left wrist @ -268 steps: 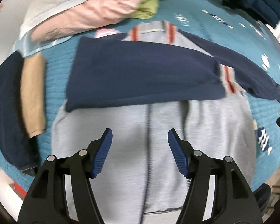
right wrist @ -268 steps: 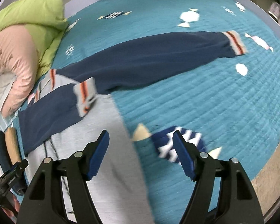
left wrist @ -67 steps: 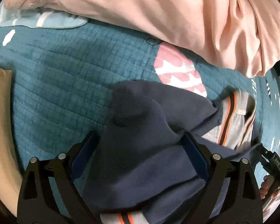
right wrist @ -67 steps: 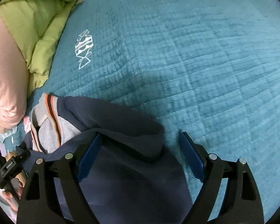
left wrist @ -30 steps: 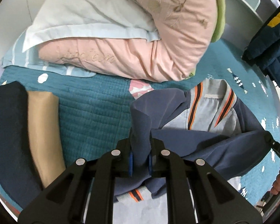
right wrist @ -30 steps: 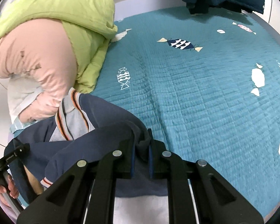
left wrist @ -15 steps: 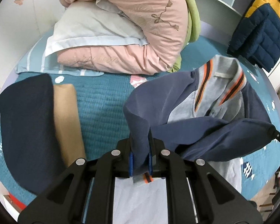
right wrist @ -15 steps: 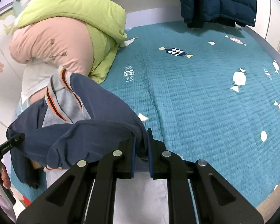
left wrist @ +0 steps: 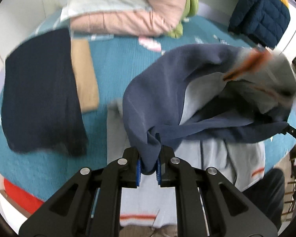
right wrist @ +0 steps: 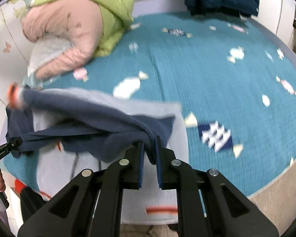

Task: Fold large clothes
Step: 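Lift the jacket edge with both tools and fold it over the jacket body, then open both tools and move them over the folded jacket's navy edge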

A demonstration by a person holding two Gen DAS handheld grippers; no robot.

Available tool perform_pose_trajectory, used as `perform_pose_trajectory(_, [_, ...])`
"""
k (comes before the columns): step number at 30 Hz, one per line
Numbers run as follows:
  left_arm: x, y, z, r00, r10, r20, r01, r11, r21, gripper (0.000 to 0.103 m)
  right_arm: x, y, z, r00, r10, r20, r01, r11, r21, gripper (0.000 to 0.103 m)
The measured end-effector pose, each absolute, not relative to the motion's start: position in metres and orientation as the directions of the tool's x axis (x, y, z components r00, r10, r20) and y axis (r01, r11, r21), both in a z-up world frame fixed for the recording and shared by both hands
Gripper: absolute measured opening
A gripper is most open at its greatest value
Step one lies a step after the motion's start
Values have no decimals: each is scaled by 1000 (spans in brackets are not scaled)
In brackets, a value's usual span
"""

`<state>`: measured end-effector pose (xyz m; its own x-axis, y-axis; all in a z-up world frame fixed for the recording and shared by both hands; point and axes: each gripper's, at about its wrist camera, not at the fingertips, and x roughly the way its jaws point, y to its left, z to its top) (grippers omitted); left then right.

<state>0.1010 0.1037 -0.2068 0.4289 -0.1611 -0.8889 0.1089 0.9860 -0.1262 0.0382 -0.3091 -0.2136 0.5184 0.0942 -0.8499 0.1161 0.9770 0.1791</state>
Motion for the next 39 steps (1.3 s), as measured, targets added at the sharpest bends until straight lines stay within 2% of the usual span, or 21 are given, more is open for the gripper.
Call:
perform_pose_trajectory(6, [67,109,-259,334,-136,-933,80,990,-116,11,5,-309,-277,379,35,-925,168,980,106,10])
perform_pose_trajectory(9, [54,112,-269,309,-132,-942,78,991,-113,12,-10,-313,-285,361,50,-931,187,974,125,10])
perform_pose_trajectory(12, [40,120,-261,317,-129,-940,97,990,-104,21,-19,-326,-280,365,92,-926,228,956,185,11])
perform_pose_trajectory(13, [35,126,-256,317,-143,-938,94,988,-119,21,-22,-330,-276,372,101,-923,239,950,200,16])
perform_pose_trajectory(14, [32,131,-251,318,-171,-933,95,984,-148,24,-22,-335,-271,379,114,-918,247,944,219,27])
perform_pose_trajectory(15, [28,137,-243,322,-213,-923,97,977,-191,31,-24,-340,-267,391,137,-910,258,933,251,35])
perform_pose_trajectory(16, [27,142,-238,327,-236,-915,93,972,-218,59,-25,-345,-262,410,170,-896,267,917,296,50])
perform_pose_trajectory(17, [25,149,-230,346,-264,-900,73,964,-254,81,-25,-347,-258,424,192,-885,271,906,326,55])
perform_pose_trajectory(19, [27,155,-221,368,-344,-864,50,935,-351,81,-18,-347,-255,431,254,-866,264,882,390,55])
perform_pose_trajectory(21, [35,161,-221,363,-451,-816,8,877,-481,81,-6,-343,-261,410,262,-874,273,878,392,56])
perform_pose_trajectory(26, [68,145,-256,282,-554,-783,-123,789,-602,80,22,-321,-294,328,283,-901,334,858,391,58])
perform_pose_trajectory(27, [75,141,-269,256,-563,-786,-161,777,-609,74,28,-316,-299,320,271,-908,344,860,378,58])
perform_pose_trajectory(28, [78,139,-277,241,-564,-790,-187,772,-608,50,31,-311,-300,320,249,-914,344,868,357,53])
perform_pose_trajectory(29, [82,137,-288,217,-552,-805,-229,773,-592,26,33,-307,-299,320,213,-923,343,882,322,38])
perform_pose_trajectory(30, [84,136,-297,201,-541,-817,-267,772,-576,20,34,-304,-298,316,169,-934,343,897,279,29])
perform_pose_trajectory(31, [85,135,-300,197,-540,-818,-281,768,-575,17,33,-302,-298,310,141,-940,338,908,248,21])
perform_pose_trajectory(32, [84,135,-300,200,-540,-818,-282,768,-576,15,30,-303,-299,310,145,-940,335,908,251,18])
perform_pose_trajectory(35, [76,131,-282,228,-462,-857,-220,833,-508,10,17,-311,-294,307,180,-934,337,898,284,15])
perform_pose_trajectory(39, [63,125,-264,230,-330,-916,-139,920,-367,11,-1,-311,-298,281,207,-937,339,892,299,15])
